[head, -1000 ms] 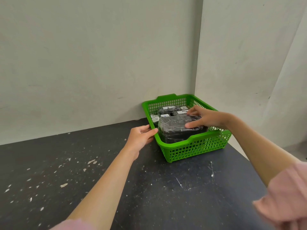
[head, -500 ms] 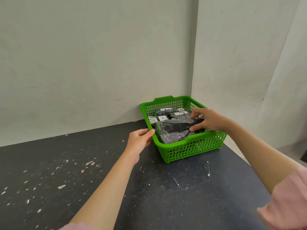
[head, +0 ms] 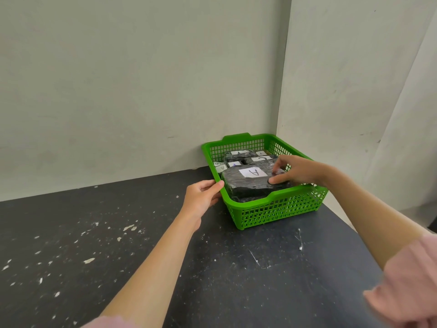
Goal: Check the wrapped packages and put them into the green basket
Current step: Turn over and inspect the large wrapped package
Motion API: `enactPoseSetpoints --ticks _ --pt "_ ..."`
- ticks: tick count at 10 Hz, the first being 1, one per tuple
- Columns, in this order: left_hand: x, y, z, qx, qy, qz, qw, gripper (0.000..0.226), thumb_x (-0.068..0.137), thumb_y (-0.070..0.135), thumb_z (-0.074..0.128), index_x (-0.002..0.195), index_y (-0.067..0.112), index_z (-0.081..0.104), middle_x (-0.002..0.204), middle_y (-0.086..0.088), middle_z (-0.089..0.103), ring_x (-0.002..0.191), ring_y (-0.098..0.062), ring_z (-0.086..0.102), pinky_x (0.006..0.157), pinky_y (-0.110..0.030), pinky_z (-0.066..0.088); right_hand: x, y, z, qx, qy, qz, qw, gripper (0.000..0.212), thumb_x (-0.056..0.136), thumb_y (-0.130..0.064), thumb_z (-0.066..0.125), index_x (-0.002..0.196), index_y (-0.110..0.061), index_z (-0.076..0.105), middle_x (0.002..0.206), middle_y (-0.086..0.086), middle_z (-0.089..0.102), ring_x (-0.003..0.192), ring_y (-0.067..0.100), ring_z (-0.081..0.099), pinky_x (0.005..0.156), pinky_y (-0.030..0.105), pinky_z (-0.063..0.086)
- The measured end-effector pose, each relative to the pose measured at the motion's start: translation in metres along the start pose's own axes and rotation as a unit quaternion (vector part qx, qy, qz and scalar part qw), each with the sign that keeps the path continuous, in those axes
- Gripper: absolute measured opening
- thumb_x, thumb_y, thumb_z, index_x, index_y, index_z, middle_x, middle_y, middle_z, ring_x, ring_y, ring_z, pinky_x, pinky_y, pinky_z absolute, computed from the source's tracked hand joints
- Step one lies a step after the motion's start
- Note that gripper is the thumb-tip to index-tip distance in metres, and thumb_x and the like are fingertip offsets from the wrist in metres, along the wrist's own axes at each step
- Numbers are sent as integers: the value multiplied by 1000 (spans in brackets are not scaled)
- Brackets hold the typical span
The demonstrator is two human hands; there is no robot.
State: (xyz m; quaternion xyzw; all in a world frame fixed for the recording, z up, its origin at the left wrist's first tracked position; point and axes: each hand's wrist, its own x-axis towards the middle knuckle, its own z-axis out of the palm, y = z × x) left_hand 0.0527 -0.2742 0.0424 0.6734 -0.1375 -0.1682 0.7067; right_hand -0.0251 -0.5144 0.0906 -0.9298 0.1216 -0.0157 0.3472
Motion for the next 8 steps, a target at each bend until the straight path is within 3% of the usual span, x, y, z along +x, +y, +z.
enactPoseSetpoints --ticks 1,2,3,4,6,7,8 --pt "0 0 1 5 1 1 1000 15 88 16 63 102 14 67 94 -2 72 92 -17 68 89 -31 52 14 3 4 -6 24 6 1000 35 78 -32 74 104 -18 54 131 6 49 119 22 47 82 30 42" --pt "0 0 1 9 2 2 1000 9 88 16 63 97 17 67 92 -1 72 92 -18 68 89 -31 53 19 4 6 10 29 15 999 37 78 -31 74 106 -19 52 136 9 48 122 23 45 71 28 42" --pt "0 -1 1 8 6 4 1000 8 89 16 63 95 18 67 92 -1 72 92 -17 68 89 -31 53 16 3 7 -5 34 15 999 37 80 -32 72 108 -18 52 136 11 48 120 23 47 77 28 40" --pt "0 -1 4 10 17 3 1000 13 90 17 62 102 14 66 92 -2 71 91 -19 68 86 -30 53 4 -9 9 -113 54 5 992 41 85 -39 65 117 -16 55 130 12 51 109 22 48 85 28 36" --pt "-2 -6 10 25 59 -4 998 26 91 23 59 114 12 63 104 -5 70 92 -22 68 79 -30 55 -43 -35 53 -138 245 -84 956 32 93 -42 49 108 -17 62 120 2 60 110 20 55 97 36 42" --pt "-5 -6 14 34 61 -16 997 26 93 29 56 111 11 62 105 -4 67 91 -21 67 82 -33 55 -58 -30 94 -184 340 -105 916 38 94 -47 42 94 -18 67 105 -3 68 111 19 56 110 39 20" --pt "-19 1 12 47 32 -50 997 24 96 32 50 109 14 59 102 -1 64 85 -19 65 80 -31 52 -63 -22 112 -204 408 -110 883 47 93 -49 35 88 -18 71 108 -1 69 118 23 55 113 43 6"
